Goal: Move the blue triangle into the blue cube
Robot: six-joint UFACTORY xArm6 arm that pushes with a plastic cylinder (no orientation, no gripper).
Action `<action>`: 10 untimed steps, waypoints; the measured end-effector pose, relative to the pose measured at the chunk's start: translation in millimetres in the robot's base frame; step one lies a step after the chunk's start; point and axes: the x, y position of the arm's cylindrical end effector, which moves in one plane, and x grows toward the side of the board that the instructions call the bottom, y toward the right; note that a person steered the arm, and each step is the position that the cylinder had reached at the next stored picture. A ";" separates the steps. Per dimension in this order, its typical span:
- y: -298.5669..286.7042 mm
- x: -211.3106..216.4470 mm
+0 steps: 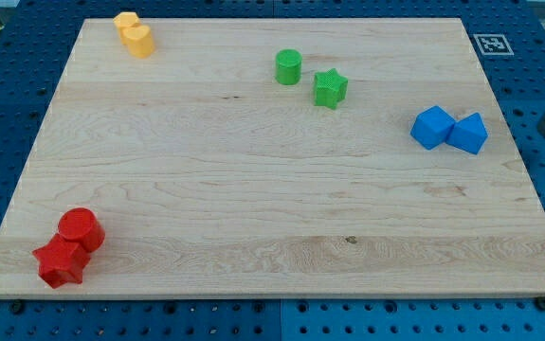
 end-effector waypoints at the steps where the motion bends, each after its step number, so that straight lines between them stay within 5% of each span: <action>1: -39.7 28.6; 10: -101.0 -14.9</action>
